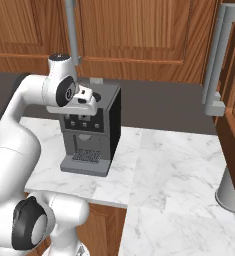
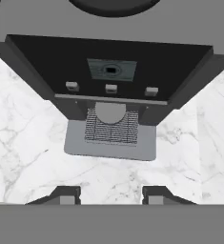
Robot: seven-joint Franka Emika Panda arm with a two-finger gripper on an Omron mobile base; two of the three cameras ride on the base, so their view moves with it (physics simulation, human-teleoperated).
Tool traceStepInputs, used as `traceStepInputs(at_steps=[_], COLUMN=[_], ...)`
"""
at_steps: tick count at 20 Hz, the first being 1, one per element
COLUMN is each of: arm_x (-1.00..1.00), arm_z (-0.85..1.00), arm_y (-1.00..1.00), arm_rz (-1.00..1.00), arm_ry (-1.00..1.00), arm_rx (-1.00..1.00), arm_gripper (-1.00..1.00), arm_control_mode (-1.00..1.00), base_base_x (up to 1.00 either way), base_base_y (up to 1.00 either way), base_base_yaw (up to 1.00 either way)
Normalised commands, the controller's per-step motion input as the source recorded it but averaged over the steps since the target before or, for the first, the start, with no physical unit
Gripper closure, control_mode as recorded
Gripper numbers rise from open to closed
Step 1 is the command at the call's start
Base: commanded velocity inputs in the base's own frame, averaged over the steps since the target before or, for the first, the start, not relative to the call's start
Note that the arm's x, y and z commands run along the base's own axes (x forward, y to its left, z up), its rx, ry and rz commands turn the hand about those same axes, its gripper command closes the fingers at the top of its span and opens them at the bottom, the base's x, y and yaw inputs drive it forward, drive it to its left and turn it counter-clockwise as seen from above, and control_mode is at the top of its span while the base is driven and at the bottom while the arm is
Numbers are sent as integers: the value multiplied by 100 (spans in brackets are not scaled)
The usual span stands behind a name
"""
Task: Get the candle and the beer from the cabinet and move them to the dining counter.
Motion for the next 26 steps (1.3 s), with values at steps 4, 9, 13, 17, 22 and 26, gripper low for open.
traceStepInputs(at_steps=[4,9,13,17,22,26], arm_x=[-5,-4,-8,-27,-21,-20], arm_z=[0,15,27,32,41,49], arm_y=[0,0,0,0,0,0], arm_rz=[0,0,1,2,1,0], arm_ry=[-1,-19,-34,-40,-32,-28], arm_rx=[0,0,0,0,0,0], arm_gripper=[-100,-100,-100,-100,-100,-100], arm_control_mode=[-100,-100,-100,-100,-100,-100], base_base_x=[0,0,0,0,0,0], base_base_y=[0,0,0,0,0,0], base_base_yaw=[0,0,0,0,0,0])
